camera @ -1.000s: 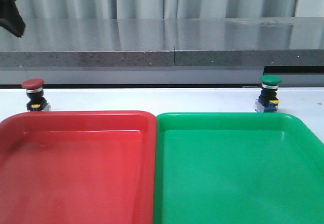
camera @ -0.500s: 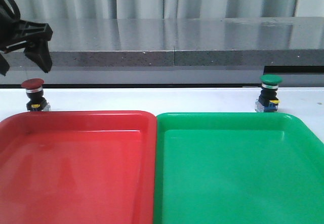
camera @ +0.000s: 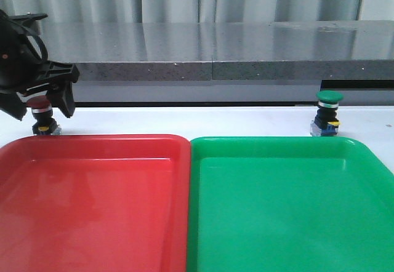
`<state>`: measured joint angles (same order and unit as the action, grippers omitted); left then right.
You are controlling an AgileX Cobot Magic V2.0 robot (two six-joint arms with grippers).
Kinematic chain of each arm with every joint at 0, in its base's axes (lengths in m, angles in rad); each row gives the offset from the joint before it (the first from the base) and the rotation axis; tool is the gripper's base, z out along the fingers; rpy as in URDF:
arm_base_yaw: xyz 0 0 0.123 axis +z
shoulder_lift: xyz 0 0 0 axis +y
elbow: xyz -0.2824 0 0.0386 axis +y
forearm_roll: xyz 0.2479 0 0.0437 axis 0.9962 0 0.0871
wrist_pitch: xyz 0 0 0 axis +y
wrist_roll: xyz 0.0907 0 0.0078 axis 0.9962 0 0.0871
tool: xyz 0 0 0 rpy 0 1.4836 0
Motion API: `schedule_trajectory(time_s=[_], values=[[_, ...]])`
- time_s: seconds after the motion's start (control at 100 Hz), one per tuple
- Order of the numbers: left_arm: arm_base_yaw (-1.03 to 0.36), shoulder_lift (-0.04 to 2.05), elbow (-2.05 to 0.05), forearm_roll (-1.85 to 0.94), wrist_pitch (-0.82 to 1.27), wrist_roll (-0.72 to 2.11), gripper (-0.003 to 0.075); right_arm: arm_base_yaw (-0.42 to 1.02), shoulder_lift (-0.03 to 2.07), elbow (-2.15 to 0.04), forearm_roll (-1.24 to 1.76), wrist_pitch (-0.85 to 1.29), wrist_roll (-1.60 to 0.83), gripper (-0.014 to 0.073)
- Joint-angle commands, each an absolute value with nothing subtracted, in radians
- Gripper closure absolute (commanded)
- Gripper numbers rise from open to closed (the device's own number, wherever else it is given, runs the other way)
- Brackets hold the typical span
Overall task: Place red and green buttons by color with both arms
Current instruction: 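Move the left gripper down over the red-capped button, then close the left gripper on the red button and lift it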
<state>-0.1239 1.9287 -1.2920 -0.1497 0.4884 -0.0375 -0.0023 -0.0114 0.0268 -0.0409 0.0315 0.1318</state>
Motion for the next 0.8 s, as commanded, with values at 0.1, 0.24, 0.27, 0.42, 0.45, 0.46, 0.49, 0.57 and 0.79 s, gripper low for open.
schedule_trajectory(time_s=[0.1,0.24,0.27,0.42,0.45,0.46,0.49,0.57,0.79], values=[[-0.131,1.875,-1.325,-0.162,0.428,-0.04,0.0329,-0.005,-0.027,0.009,-0.05,-0.04,0.122,0.0658],[-0.131,1.875,-1.325,-0.162,0.424,-0.04,0.0454,-0.005,-0.027,0.009,-0.05,-0.04,0.122,0.0658],[-0.131,1.873,-1.325,-0.162,0.424,-0.04,0.0472,-0.005,-0.027,0.009,-0.05,-0.04,0.122,0.0658],[-0.135,1.852,-1.325,-0.152,0.415,-0.04,0.054,-0.005,-0.027,0.009,-0.05,-0.04,0.122,0.0658],[-0.137,1.845,-1.325,-0.151,0.415,-0.04,0.0551,-0.005,-0.027,0.009,-0.05,-0.04,0.122,0.0658],[-0.137,1.84,-1.325,-0.151,0.415,-0.04,0.0552,-0.005,-0.027,0.009,-0.05,-0.04,0.122,0.0658],[-0.137,1.831,-1.325,-0.151,0.415,-0.04,0.0556,-0.005,-0.027,0.009,-0.05,-0.04,0.122,0.0658],[-0.137,1.801,-1.325,-0.151,0.415,-0.04,0.0565,-0.005,-0.027,0.009,-0.05,-0.04,0.122,0.0658],[-0.137,1.665,-1.27,-0.151,0.417,-0.057,0.0564,-0.005,-0.027,0.009,-0.05,-0.04,0.122,0.0658]])
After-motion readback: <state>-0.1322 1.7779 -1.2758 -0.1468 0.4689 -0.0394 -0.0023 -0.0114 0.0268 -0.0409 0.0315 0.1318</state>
